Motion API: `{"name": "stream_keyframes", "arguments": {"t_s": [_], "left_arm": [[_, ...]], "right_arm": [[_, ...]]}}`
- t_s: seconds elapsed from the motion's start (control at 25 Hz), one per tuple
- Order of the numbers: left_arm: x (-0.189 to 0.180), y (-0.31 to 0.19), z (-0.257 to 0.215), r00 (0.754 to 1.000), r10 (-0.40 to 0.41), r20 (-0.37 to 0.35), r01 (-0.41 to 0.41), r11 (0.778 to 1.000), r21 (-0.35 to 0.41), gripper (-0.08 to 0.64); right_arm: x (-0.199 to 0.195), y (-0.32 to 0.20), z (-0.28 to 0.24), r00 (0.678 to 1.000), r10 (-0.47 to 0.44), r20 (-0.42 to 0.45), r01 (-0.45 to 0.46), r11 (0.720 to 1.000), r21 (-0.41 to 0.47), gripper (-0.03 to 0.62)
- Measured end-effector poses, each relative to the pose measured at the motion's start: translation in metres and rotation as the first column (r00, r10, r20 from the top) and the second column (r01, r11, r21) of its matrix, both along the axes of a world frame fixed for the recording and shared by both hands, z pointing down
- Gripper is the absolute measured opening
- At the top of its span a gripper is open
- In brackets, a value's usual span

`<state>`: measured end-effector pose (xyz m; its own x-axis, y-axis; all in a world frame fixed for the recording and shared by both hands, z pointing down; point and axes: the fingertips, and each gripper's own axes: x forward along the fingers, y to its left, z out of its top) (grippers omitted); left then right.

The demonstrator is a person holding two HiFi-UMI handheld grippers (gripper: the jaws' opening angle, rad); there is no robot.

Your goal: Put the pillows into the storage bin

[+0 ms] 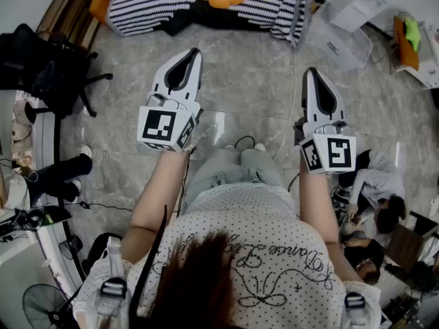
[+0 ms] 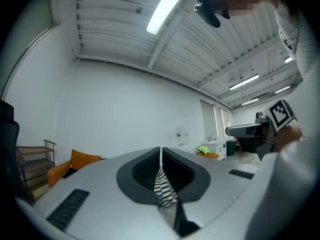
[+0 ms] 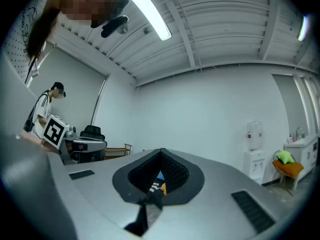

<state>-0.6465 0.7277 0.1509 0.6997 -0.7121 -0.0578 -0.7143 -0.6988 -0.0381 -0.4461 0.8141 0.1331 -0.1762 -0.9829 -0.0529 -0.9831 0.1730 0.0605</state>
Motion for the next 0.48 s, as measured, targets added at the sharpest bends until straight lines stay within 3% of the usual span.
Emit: {"name": "stream_keyframes", "arguments": {"t_s": [0.4, 0.48], "left_arm": [[-0.0066, -0.0040, -0.0061, 0.999, -0.029, -0.016, 0.029, 1.000, -0.002, 0.007], [-0.0096, -0.0069, -0.0101, 0.999, -0.047, -0.021, 0.047, 0.999, 0.005, 0.053]], "right_arm": [[0.0025, -0.0052, -0.0083, 0.998, 0.021, 0.052, -0.023, 0.999, 0.029, 0.012], [0.0020, -0.0084, -0.0099, 0.998, 0.026, 0.060, -0.028, 0.999, 0.026, 0.057]]}}
